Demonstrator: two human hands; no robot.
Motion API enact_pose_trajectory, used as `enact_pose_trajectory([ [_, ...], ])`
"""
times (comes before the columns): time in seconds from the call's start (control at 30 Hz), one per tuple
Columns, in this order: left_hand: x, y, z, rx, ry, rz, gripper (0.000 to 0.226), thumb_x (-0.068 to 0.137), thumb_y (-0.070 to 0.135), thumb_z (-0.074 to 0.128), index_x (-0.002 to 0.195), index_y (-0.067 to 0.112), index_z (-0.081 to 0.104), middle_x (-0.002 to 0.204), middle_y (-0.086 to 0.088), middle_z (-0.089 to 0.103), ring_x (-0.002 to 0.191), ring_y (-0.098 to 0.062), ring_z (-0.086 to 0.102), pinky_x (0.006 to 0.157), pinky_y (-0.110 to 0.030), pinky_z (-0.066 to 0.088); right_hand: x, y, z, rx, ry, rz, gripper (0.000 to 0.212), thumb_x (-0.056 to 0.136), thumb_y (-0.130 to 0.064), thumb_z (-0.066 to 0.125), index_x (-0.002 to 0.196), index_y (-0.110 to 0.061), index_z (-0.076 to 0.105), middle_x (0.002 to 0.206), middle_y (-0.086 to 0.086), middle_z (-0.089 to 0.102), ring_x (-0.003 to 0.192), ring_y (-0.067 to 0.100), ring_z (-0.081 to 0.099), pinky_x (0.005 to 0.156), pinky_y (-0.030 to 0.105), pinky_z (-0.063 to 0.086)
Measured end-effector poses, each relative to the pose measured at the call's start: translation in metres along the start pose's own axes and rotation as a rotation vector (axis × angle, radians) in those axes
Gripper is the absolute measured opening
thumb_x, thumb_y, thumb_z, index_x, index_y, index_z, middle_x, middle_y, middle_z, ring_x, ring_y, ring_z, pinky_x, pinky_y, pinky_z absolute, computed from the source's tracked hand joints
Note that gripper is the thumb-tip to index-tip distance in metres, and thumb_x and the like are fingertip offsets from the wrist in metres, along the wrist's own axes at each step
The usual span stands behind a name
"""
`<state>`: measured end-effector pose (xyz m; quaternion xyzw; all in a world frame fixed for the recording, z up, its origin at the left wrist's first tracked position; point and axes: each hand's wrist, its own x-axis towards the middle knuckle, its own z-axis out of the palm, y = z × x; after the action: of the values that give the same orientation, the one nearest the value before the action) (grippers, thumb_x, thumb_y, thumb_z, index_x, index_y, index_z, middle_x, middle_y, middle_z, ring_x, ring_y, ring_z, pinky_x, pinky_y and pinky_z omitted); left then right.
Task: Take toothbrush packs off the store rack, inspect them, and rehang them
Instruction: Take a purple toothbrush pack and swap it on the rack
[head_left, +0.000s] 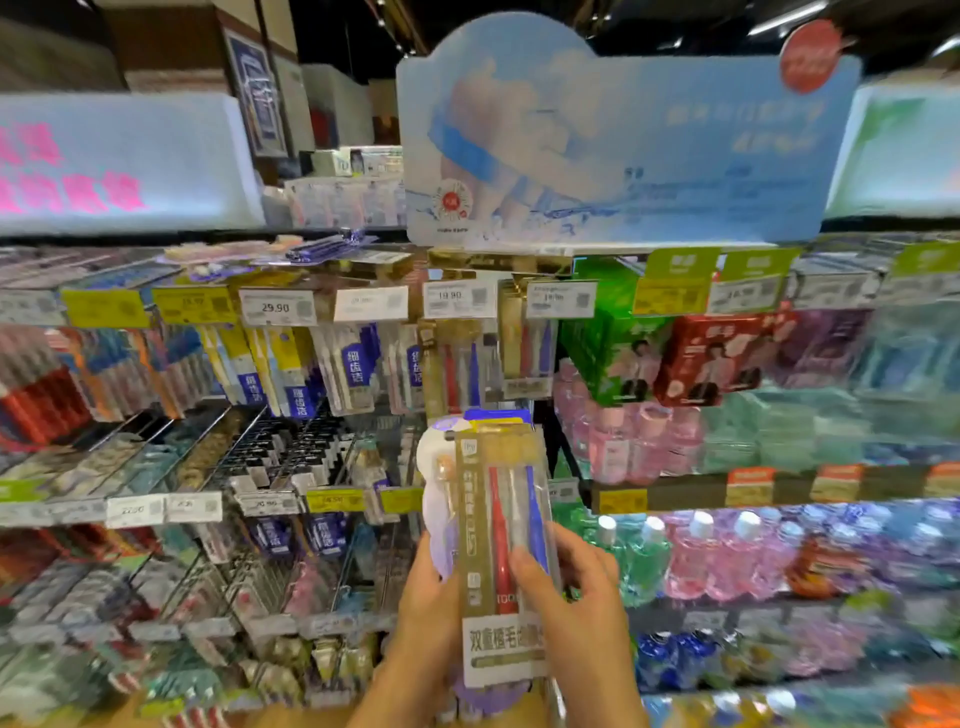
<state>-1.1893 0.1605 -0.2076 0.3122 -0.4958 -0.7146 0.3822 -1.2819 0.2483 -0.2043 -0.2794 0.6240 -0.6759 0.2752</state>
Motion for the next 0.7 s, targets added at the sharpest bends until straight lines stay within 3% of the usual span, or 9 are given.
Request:
enact_pose_trajectory([
  [0.1,0.004,-0.011,-0.002,-0.021,-0.018,0.018,0.092,0.058,0.055,0.091,0.139,0.029,0.057,0.122,-0.013,0.074,0.109,-0.039,0.072,0.089,-0.057,0.058,0.008,-0.005,-0.019,-0.029,-0.116,0.053,0.024,0.086,-0.027,0.079,0.107,-0.034,0.07,0.107,-0.003,0.074,0.093,0.013,0.072,0.085,0.035,0.06],
  [0.23,0.004,-0.012,0.003,0.043,-0.06,0.059,0.079,0.063,0.053,0.091,0.133,0.028,0.062,0.121,-0.014,0.074,0.11,-0.039,0.072,0.09,-0.06,0.057,0.018,-0.014,-0.032,-0.008,-0.258,0.119,0.036,0.09,-0.017,0.074,0.119,-0.032,0.06,0.103,-0.004,0.078,0.09,0.014,0.077,0.08,0.037,0.063],
  [0.3,0.004,-0.011,0.006,0.087,-0.07,0.062,0.066,0.071,0.05,0.086,0.131,0.032,0.063,0.123,-0.012,0.073,0.112,-0.037,0.071,0.092,-0.06,0.056,0.023,-0.016,-0.034,-0.014,-0.258,0.119,0.032,0.089,-0.017,0.072,0.116,-0.03,0.062,0.1,-0.004,0.077,0.087,0.014,0.077,0.076,0.036,0.064],
  [0.4,0.008,-0.013,0.01,0.138,-0.089,0.081,0.079,0.059,0.072,0.083,0.128,0.039,0.063,0.122,-0.002,0.075,0.111,-0.026,0.073,0.092,-0.053,0.058,0.033,-0.022,-0.034,-0.012,-0.153,0.051,0.022,0.077,-0.048,0.076,0.089,-0.032,0.066,0.086,0.0,0.07,0.075,0.015,0.07,0.073,0.039,0.06],
  [0.47,0.011,-0.016,0.013,0.158,-0.103,0.087,0.065,0.06,0.072,0.078,0.12,0.05,0.064,0.119,0.006,0.076,0.107,-0.016,0.074,0.088,-0.043,0.06,0.04,-0.024,-0.033,-0.025,-0.14,0.011,0.02,0.08,-0.058,0.072,0.082,-0.039,0.066,0.082,-0.008,0.069,0.076,0.01,0.068,0.077,0.037,0.056],
  [0.53,0.012,-0.015,0.017,0.166,-0.127,0.095,0.048,0.065,0.067,0.076,0.112,0.059,0.066,0.118,0.009,0.076,0.107,-0.013,0.074,0.088,-0.041,0.06,0.047,-0.027,-0.03,-0.018,-0.144,-0.004,0.006,0.093,-0.047,0.068,0.097,-0.045,0.069,0.095,-0.017,0.076,0.089,0.002,0.072,0.085,0.032,0.055],
  [0.57,0.014,-0.015,0.019,0.16,-0.128,0.103,0.049,0.065,0.07,0.077,0.112,0.06,0.066,0.118,0.009,0.076,0.109,-0.015,0.073,0.089,-0.043,0.06,0.051,-0.028,-0.029,-0.025,-0.142,-0.014,0.009,0.095,-0.043,0.067,0.103,-0.045,0.069,0.1,-0.02,0.076,0.093,-0.001,0.072,0.086,0.031,0.056],
  [0.63,0.02,-0.017,0.021,0.142,-0.121,0.101,0.053,0.066,0.073,0.078,0.114,0.054,0.068,0.116,0.007,0.077,0.108,-0.017,0.074,0.087,-0.043,0.061,0.059,-0.032,-0.031,-0.016,-0.148,-0.026,0.012,0.096,-0.035,0.067,0.105,-0.041,0.071,0.103,-0.016,0.077,0.096,0.002,0.073,0.087,0.033,0.057],
  [0.7,0.028,-0.014,0.022,0.135,-0.097,0.108,0.045,0.076,0.062,0.077,0.116,0.043,0.069,0.109,0.009,0.079,0.1,-0.015,0.076,0.078,-0.035,0.063,0.071,-0.036,-0.033,-0.001,-0.152,-0.023,0.016,0.095,-0.026,0.069,0.109,-0.033,0.071,0.105,-0.009,0.078,0.098,0.008,0.074,0.085,0.033,0.058],
])
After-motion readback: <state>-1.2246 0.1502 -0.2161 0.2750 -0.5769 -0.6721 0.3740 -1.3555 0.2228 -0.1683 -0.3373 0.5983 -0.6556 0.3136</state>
